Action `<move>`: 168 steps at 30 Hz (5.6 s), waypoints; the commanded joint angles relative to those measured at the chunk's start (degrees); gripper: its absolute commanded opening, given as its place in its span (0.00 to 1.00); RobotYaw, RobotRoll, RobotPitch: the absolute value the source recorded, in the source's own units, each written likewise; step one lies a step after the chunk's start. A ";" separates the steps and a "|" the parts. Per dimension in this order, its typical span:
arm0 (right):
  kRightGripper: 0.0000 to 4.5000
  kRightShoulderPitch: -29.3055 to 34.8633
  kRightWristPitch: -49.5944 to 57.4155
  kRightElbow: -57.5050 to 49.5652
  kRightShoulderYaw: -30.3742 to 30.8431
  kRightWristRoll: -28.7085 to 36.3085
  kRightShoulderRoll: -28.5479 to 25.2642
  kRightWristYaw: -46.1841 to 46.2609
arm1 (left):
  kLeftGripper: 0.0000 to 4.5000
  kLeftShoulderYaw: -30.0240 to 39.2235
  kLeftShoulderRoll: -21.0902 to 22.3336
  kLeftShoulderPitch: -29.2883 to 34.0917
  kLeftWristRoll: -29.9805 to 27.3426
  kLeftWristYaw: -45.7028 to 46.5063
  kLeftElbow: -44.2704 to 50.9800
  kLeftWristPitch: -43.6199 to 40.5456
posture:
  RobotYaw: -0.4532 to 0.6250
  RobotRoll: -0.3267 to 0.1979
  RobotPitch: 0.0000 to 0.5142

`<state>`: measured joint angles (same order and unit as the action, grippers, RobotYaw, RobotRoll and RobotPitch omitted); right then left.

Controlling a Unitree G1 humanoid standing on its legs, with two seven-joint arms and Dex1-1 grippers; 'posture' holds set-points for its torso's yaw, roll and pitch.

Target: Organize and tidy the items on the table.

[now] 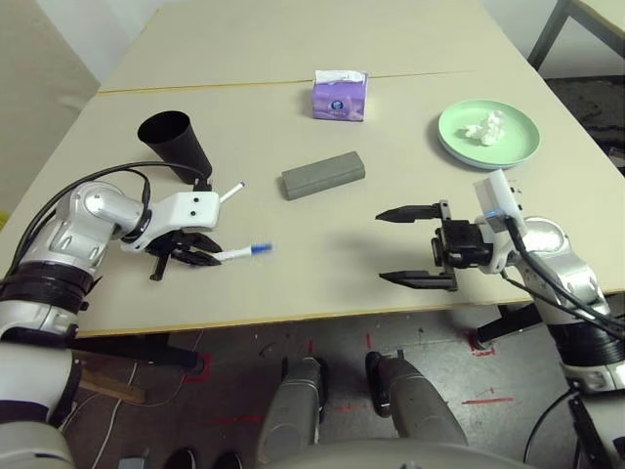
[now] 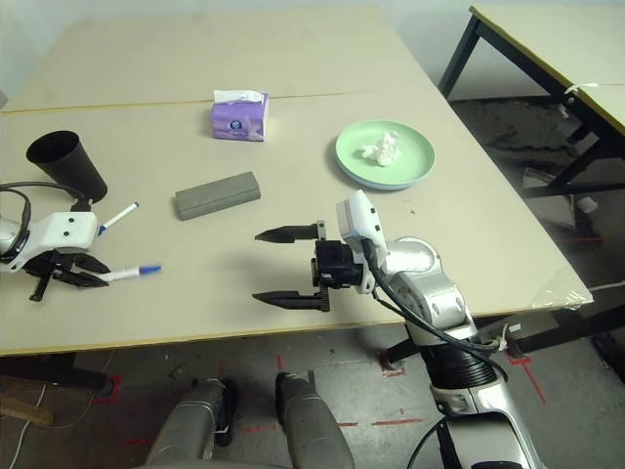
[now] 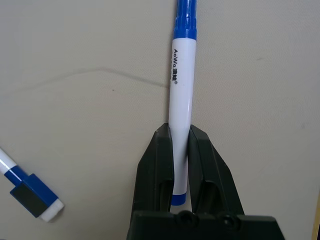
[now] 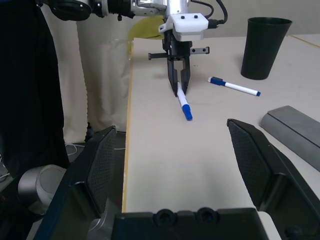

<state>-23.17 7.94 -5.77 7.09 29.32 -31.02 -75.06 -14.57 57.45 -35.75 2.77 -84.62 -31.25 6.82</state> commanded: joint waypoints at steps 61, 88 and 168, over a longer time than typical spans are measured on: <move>1.00 2.37 11.88 -5.65 -11.15 4.93 2.64 23.33 | 0.06 35.12 -12.24 -18.11 -16.30 43.99 -34.61 15.56 | 0.34 0.62 0.36; 1.00 2.69 14.87 -9.40 -12.59 7.00 1.41 25.70 | 0.50 35.69 -13.94 -15.40 -16.58 45.36 -35.62 18.43 | 0.32 0.62 0.36; 1.00 5.70 -1.22 -3.83 -1.17 -0.75 2.04 6.42 | 0.99 2.40 -3.71 -21.30 8.28 6.25 -19.34 -10.00 | 0.30 0.62 0.41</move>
<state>-18.21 6.25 -8.47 6.03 28.36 -28.47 -68.76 -11.38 53.87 -57.08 9.98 -78.37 -51.59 -2.16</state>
